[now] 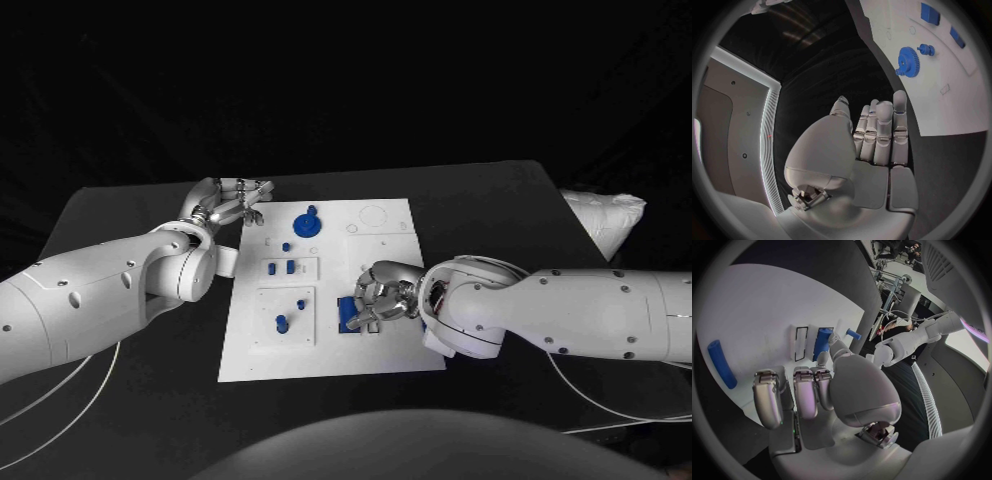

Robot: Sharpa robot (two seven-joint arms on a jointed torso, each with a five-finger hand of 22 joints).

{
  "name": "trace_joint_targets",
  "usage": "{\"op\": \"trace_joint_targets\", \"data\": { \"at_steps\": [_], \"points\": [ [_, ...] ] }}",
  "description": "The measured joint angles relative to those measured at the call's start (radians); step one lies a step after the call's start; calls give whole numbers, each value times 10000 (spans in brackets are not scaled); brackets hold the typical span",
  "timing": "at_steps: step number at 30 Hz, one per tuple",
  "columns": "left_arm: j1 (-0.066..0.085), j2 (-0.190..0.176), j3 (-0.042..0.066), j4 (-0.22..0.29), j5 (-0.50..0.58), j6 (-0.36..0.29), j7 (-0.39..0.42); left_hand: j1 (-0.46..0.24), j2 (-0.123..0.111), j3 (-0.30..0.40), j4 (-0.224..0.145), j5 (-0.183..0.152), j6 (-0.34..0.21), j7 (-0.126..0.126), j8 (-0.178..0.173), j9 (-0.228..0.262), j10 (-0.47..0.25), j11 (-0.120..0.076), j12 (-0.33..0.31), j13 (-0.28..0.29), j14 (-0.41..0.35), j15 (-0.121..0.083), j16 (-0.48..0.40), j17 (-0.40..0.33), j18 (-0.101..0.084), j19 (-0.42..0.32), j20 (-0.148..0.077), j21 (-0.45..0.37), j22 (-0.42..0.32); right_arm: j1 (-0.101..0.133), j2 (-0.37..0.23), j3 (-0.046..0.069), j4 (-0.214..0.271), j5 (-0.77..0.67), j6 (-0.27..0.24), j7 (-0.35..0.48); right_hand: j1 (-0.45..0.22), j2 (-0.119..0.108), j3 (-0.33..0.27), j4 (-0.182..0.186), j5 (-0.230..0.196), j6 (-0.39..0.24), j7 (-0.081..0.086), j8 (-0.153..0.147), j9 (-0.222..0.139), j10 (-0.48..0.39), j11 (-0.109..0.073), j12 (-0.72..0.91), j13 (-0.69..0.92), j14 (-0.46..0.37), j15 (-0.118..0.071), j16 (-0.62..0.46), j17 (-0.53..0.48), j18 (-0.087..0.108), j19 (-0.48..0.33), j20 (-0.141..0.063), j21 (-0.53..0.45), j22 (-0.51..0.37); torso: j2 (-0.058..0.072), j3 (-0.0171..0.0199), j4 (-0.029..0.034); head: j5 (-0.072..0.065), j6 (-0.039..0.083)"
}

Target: Assemble the parts on the task board

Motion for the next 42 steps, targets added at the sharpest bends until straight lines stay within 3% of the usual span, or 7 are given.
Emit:
{"op": "trace_joint_targets", "data": {
  "at_steps": [18, 29, 33, 42],
  "points": [
    [0, -6, -3, 5, -3, 3, 0, 0, 0, 0, 0, 0, 0, 0, 0, -1, 0, 0, 0, 0, 0, 0, 0, 0, -1, 0, 0, 0, 0, 2, 23, 11, 31, -115, 3, -165, 43, 35, 40, -41, 40, 0, 0, 0, 18, -15, 15, 34, 0, 0, 1, 0, -2, 0, 0, 1, 0, -2, -9, 5, 0, -8, 0],
    [0, -1, 0, 5, -4, 4, 1, 0, 0, 0, 0, 0, 0, 0, 0, -2, 0, 0, 0, 0, 0, 0, 0, 1, -1, 0, 0, 1, 0, 8, 46, 23, 91, -383, 2, -247, 272, -194, 150, -267, 156, 34, -33, 0, 45, 3, -2, -5, 0, 0, 2, 0, -2, 1, 36, -35, 0, -2, -10, 2, -2, -24, 0],
    [0, 0, -2, 3, -5, 5, 2, 0, 0, 0, 0, 0, 0, 0, 0, -2, 0, 0, 0, 0, 0, 0, 0, 2, -1, 0, 0, 1, 0, 8, 46, 24, 119, -542, -30, -255, 304, -170, 175, -292, 168, 33, -33, -1, 44, 4, -3, -5, -1, 0, 2, 0, -3, 0, 36, -35, 0, -3, -10, 2, -1, -31, 0],
    [0, 1, -4, 2, -5, 8, 2, 0, 0, 0, 0, 0, 0, 0, 0, -3, 0, 0, 0, 0, 0, 0, 0, 2, 0, 0, 0, 1, 0, -5, -284, 1, 324, -559, -631, 134, 105, -172, -77, -66, 223, 71, 4, -60, 54, 4, -3, -5, -52, -38, -35, 0, -3, 1, 36, -34, 0, -3, -10, 0, -1, -3, 0]
  ]
}}
